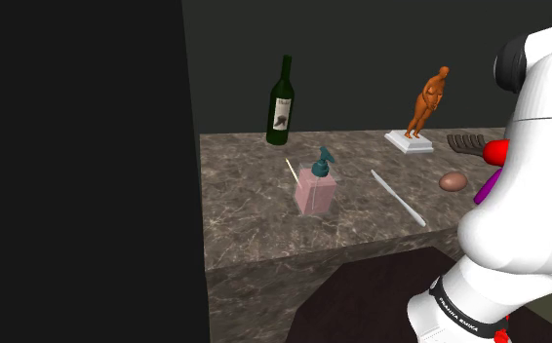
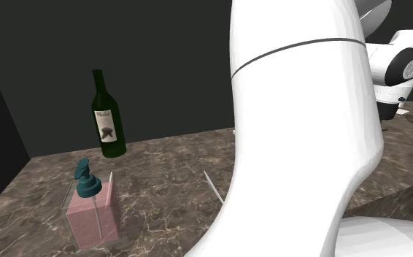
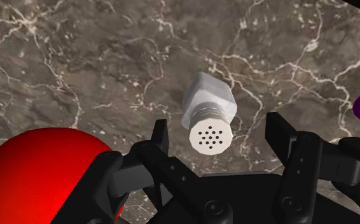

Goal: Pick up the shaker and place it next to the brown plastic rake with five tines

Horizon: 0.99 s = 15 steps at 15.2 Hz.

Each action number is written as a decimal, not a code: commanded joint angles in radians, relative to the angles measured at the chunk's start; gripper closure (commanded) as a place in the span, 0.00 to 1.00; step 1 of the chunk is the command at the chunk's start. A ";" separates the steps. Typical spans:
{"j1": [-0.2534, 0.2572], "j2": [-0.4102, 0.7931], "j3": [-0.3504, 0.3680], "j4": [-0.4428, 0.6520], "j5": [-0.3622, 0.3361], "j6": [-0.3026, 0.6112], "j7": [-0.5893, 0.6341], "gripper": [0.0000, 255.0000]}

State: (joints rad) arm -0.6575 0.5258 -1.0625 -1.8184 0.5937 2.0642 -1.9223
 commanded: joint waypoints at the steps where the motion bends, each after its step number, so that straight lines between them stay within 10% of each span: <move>1: 0.000 0.000 0.000 0.000 0.000 0.000 0.000 0.00; 15: 0.036 -0.061 -0.058 0.050 -0.068 -0.087 0.040 0.00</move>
State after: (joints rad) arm -0.6216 0.4653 -1.1205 -1.7683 0.5258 1.9771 -1.8823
